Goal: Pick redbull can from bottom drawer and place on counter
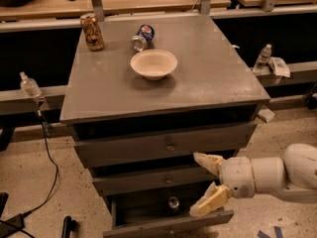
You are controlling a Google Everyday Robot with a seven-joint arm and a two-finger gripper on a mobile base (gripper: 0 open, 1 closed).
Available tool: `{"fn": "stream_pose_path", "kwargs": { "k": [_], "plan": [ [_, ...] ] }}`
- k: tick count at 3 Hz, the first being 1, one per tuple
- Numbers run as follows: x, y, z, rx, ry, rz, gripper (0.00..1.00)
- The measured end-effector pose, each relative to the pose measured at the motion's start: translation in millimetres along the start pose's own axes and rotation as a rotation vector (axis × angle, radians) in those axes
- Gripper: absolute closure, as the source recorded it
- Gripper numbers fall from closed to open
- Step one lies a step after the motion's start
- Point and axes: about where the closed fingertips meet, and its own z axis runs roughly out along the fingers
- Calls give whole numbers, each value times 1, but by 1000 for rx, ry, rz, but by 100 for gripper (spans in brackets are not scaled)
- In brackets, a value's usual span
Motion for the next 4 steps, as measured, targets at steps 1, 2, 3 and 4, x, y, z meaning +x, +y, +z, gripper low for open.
{"fn": "stream_pose_path", "kwargs": {
  "k": [1,2,3,4],
  "plan": [
    [58,-11,23,-112,-66,93,0],
    [110,-20,53,-209,-113,159,0],
    [158,-22,74,-275,-144,216,0],
    [205,-18,91,-322,-129,302,0]
  ]
}}
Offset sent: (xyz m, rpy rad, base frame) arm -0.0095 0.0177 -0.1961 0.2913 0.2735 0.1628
